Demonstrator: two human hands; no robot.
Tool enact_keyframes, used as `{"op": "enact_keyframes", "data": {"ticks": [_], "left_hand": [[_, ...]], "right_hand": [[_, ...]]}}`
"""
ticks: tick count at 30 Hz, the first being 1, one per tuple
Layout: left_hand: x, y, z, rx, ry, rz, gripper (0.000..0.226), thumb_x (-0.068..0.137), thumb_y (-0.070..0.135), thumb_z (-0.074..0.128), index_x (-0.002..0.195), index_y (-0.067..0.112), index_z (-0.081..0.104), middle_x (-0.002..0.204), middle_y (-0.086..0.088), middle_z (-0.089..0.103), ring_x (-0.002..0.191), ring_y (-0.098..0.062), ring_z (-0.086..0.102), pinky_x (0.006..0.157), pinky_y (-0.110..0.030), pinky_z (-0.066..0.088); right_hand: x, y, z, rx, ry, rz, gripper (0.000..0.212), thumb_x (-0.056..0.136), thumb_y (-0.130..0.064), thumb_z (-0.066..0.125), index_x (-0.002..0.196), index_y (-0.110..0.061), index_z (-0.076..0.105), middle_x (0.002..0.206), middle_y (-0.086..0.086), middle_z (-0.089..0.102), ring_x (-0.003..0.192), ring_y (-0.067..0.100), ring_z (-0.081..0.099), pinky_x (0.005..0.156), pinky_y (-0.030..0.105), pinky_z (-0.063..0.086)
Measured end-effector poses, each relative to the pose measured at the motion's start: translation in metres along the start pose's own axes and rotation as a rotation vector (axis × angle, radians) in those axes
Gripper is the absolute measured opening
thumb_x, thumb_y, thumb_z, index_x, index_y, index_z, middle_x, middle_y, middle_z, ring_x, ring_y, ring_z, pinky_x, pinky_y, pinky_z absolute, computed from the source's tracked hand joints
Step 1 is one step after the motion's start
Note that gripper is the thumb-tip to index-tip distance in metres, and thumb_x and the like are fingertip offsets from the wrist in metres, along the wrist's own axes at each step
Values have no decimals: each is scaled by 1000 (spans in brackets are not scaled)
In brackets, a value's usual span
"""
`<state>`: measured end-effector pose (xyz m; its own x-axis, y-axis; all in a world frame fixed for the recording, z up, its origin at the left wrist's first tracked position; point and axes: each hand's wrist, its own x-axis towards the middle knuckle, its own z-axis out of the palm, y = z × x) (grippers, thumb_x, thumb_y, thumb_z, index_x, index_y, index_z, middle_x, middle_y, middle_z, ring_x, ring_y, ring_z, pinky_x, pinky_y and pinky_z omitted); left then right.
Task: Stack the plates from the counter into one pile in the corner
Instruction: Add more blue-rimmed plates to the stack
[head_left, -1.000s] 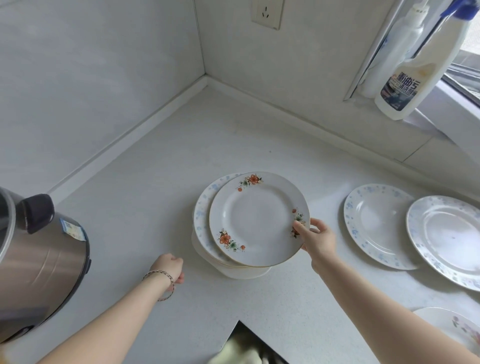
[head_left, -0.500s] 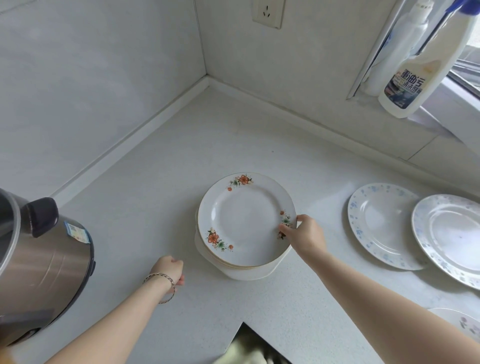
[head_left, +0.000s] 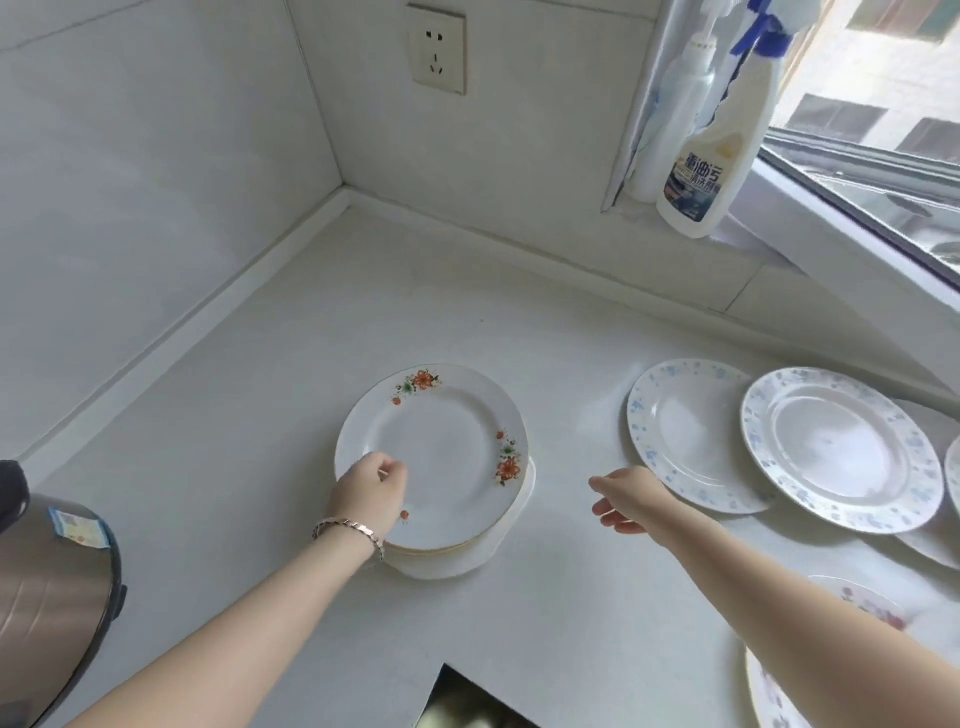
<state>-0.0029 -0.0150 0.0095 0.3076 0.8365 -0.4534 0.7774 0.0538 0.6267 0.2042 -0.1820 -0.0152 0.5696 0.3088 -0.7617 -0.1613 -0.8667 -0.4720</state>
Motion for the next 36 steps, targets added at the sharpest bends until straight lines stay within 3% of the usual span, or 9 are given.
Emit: {"op": "enact_keyframes", "data": {"ticks": [4, 8, 11, 13, 16, 20, 27, 36], "left_hand": [[-22, 50, 53, 131, -258, 122, 24, 90, 21, 42, 66, 18, 46, 57, 2, 57, 55, -19, 55, 70, -28, 48], [-35, 83, 107, 176, -404, 143, 22, 90, 11, 40, 68, 16, 39, 59, -1, 52, 47, -13, 49, 45, -17, 41], [-37, 98, 136, 262, -425, 166, 25, 90, 11, 39, 66, 16, 37, 58, -1, 53, 45, -13, 50, 46, -19, 36], [-37, 102, 149, 309, -435, 174, 25, 91, 12, 39, 67, 17, 38, 59, 0, 55, 46, -13, 52, 47, -19, 36], [-36, 106, 160, 339, -431, 161, 21, 91, 13, 39, 70, 15, 40, 61, -1, 57, 47, -14, 53, 46, -18, 34], [-37, 109, 165, 332, -411, 138, 23, 91, 10, 40, 68, 14, 42, 60, -3, 57, 47, -15, 53, 45, -17, 34], [-35, 101, 160, 325, -396, 110, 27, 91, 12, 43, 65, 16, 44, 59, -3, 59, 47, -15, 55, 54, -21, 37], [-27, 98, 140, 205, -347, 105, 28, 91, 7, 45, 64, 14, 44, 57, -6, 57, 47, -19, 54, 58, -23, 40]], "right_hand": [[1, 39, -49, 237, 83, 75, 15, 90, -15, 47, 102, -11, 55, 69, 3, 59, 54, 14, 53, 54, 21, 44], [7, 84, -96, 676, 202, 157, 22, 91, -17, 52, 109, -4, 55, 77, 8, 58, 67, 18, 59, 60, 23, 48], [15, 112, -126, 1029, 273, 252, 40, 93, -18, 51, 129, 0, 46, 113, 18, 61, 107, 29, 61, 84, 30, 50], [20, 125, -141, 1195, 276, 306, 50, 94, -20, 50, 138, -3, 36, 136, 19, 49, 125, 29, 51, 100, 33, 43], [34, 136, -155, 1405, 294, 319, 55, 95, -20, 50, 143, -5, 29, 146, 19, 37, 132, 28, 44, 107, 34, 38], [49, 139, -168, 1663, 338, 285, 51, 93, -10, 54, 140, -4, 36, 147, 13, 38, 133, 26, 43, 106, 34, 38], [68, 153, -168, 1808, 378, 251, 44, 95, -1, 46, 138, -6, 41, 141, 8, 48, 130, 24, 48, 98, 37, 42], [33, 157, -155, 1670, 295, 193, 38, 94, 3, 46, 131, -7, 45, 141, 7, 47, 133, 21, 43, 110, 33, 33]]}}
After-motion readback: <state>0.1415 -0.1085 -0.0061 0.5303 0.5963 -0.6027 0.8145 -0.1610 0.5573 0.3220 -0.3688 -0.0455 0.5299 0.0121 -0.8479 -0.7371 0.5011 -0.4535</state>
